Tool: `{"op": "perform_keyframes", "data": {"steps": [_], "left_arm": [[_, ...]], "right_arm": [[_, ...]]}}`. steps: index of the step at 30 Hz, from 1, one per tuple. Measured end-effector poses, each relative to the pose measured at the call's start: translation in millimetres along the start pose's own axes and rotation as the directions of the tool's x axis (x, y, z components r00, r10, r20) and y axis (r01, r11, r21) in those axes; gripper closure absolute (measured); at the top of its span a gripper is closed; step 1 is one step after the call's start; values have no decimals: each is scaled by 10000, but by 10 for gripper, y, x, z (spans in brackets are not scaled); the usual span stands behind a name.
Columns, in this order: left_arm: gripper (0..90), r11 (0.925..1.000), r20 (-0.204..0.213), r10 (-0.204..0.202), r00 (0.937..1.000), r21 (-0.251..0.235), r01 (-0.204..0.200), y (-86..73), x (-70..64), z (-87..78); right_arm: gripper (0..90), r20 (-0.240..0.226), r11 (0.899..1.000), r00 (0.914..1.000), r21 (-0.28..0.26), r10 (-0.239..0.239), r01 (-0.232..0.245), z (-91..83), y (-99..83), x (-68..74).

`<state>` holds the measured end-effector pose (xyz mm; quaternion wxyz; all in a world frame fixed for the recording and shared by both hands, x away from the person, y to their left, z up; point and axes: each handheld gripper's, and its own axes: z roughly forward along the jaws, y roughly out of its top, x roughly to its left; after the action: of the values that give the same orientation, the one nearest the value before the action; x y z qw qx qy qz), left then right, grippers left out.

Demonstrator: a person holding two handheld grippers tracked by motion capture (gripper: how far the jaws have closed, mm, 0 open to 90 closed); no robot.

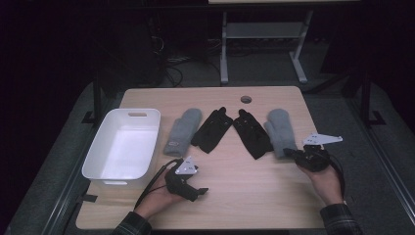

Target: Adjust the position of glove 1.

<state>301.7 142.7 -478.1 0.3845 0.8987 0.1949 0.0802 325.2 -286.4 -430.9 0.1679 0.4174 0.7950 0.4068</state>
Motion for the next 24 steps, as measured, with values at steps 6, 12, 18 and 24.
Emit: {"op": "perform_keyframes", "data": {"steps": [6,12,18,24], "left_arm": [[122,10000,2,-5,10000,7,5,0,0,-1],[122,9999,-52,-129,9999,-14,129,-8,-22,-11],[121,9999,-19,-99,9999,-17,99,-4,-19,-6],[122,9999,1,-108,9999,-9,108,-2,-18,-4]], "right_arm": [[900,408,9998,9990,25,175,-177,84,63,-165],[900,669,9990,9972,272,325,-344,281,93,-333],[900,972,9969,9936,490,573,-623,470,83,-481],[900,1097,9944,9915,709,702,-783,520,28,-529]]}}
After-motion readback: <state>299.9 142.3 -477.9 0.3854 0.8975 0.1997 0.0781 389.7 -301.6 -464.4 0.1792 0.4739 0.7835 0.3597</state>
